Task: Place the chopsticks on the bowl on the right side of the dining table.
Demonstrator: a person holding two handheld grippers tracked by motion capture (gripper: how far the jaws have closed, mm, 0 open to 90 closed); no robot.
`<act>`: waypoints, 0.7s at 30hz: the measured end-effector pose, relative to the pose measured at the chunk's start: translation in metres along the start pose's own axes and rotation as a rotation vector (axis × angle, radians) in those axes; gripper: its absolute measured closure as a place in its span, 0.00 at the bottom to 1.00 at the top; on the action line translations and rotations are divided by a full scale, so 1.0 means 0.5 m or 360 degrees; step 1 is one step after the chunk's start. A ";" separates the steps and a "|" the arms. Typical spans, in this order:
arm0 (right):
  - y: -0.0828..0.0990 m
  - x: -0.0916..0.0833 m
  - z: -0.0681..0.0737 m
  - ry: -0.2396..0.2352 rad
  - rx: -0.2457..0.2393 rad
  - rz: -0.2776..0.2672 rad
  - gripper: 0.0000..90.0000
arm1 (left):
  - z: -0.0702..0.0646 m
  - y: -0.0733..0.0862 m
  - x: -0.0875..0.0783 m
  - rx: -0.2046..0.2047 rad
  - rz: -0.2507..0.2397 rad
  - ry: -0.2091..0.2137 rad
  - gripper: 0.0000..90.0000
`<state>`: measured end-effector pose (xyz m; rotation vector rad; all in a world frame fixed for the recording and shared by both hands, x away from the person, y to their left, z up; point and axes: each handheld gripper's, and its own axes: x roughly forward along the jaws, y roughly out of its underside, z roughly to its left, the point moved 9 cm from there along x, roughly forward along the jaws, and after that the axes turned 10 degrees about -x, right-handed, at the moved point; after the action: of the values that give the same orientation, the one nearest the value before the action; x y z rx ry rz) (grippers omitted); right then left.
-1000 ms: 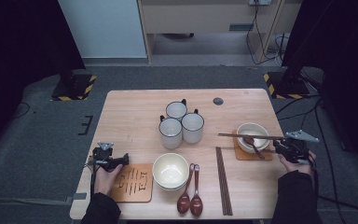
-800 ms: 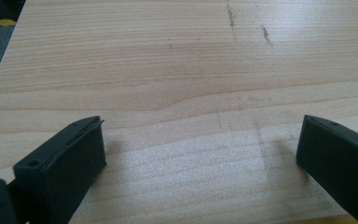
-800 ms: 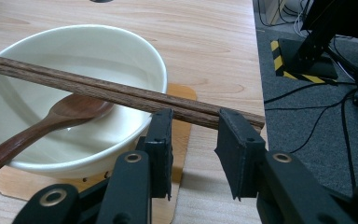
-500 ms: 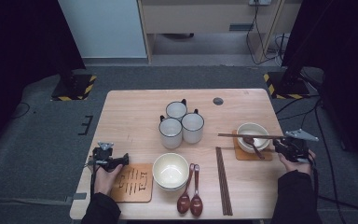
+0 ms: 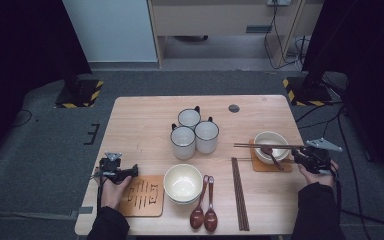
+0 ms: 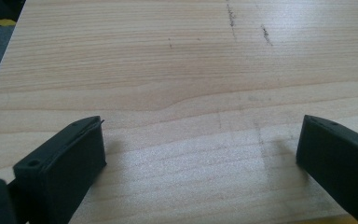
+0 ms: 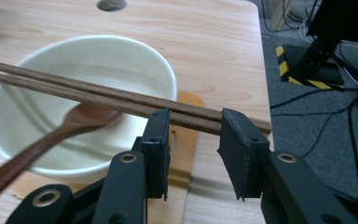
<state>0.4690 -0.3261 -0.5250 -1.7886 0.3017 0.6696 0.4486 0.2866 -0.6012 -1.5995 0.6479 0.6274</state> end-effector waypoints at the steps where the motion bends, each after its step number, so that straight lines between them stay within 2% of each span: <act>1: 0.000 0.000 0.000 0.0000 0.0000 0.0000 0.70 | 0.000 0.000 0.000 0.0000 0.0000 0.0000 0.00; 8: -0.042 -0.018 0.020 -0.0044 -0.0025 -0.0118 0.66 | 0.000 0.000 0.000 -0.0001 0.0000 0.0000 0.00; 19: -0.086 -0.014 0.054 -0.0115 -0.0089 -0.0198 0.59 | 0.000 0.000 0.000 0.0000 0.0000 0.0000 0.00; 21: -0.095 -0.010 0.060 -0.0141 -0.0074 -0.0211 0.57 | 0.000 0.000 0.000 -0.0001 0.0000 0.0000 0.00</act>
<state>0.4811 -0.2832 -0.4903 -1.8001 0.1075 0.6636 0.4486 0.2865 -0.6012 -1.5999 0.6478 0.6273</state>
